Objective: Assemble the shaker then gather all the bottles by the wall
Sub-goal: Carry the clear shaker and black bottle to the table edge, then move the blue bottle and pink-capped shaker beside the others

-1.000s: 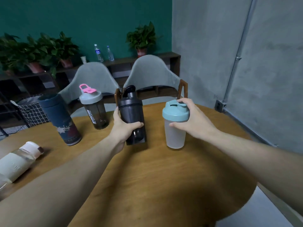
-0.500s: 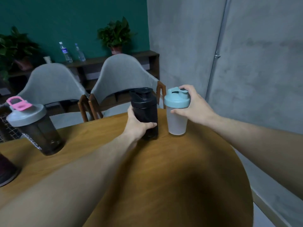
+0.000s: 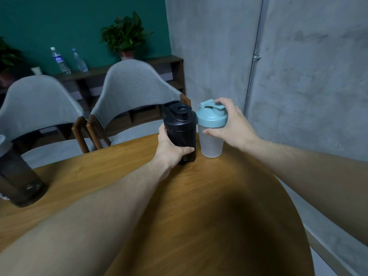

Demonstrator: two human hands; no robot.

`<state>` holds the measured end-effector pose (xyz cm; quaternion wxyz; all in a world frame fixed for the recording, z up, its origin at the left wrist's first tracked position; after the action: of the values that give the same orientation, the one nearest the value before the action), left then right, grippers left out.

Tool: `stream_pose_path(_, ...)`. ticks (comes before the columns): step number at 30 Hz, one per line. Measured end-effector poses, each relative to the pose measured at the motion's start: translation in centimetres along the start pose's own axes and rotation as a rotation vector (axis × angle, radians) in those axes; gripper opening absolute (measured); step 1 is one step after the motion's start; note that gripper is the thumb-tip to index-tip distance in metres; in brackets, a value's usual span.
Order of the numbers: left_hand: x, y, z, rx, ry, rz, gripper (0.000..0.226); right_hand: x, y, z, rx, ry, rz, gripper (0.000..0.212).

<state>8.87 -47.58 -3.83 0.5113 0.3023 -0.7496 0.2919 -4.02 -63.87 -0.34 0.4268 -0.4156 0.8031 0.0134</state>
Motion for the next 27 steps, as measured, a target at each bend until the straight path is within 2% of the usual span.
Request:
stream_pose_path(3,0.1,0.1,-0.1,-0.009,-0.024,-0.008,0.117,-0.3,0.4,0.0,-0.003,0.009,0.007,0.089)
stream_pose_path(8,0.6,1.0,-0.9,-0.039,-0.051,-0.075,0.128,-1.2,1.5,-0.6,-0.009,0.014,0.030,0.108)
stream_pose_path(13,1.5,4.0,-3.4,-0.011,-0.056,-0.111,0.120,-3.8,4.0,-1.8,0.045,0.106,-0.023,0.102)
stream_pose_path(16,1.7,7.0,-6.0,0.014,-0.040,-0.118,0.107,-6.7,6.4,-2.2,0.097,0.177,-0.093,0.089)
stream_pose_path(19,1.5,10.4,-9.4,0.074,-0.026,-0.154,0.086,-10.2,9.2,-1.7,0.070,0.154,-0.134,0.078)
stream_pose_path(23,0.7,14.6,-14.5,0.167,0.003,-0.289,0.046,-14.8,13.1,0.7,-0.030,0.056,-0.159,0.069)
stream_pose_path(27,0.3,18.9,-19.4,0.293,0.060,-0.385,0.030,-19.1,16.5,3.6,-0.152,0.032,-0.172,0.065)
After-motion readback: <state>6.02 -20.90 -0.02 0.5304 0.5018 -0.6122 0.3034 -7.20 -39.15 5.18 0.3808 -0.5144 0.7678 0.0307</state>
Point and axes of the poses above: each hand's wrist, its own y-axis away from the middle knuckle, its own z-axis out of the palm, x = y × z, the point moved 2 cm from there along -y, towards the middle knuckle, and after that the axes turned 5 degrees about z, right-handed, at the moved point
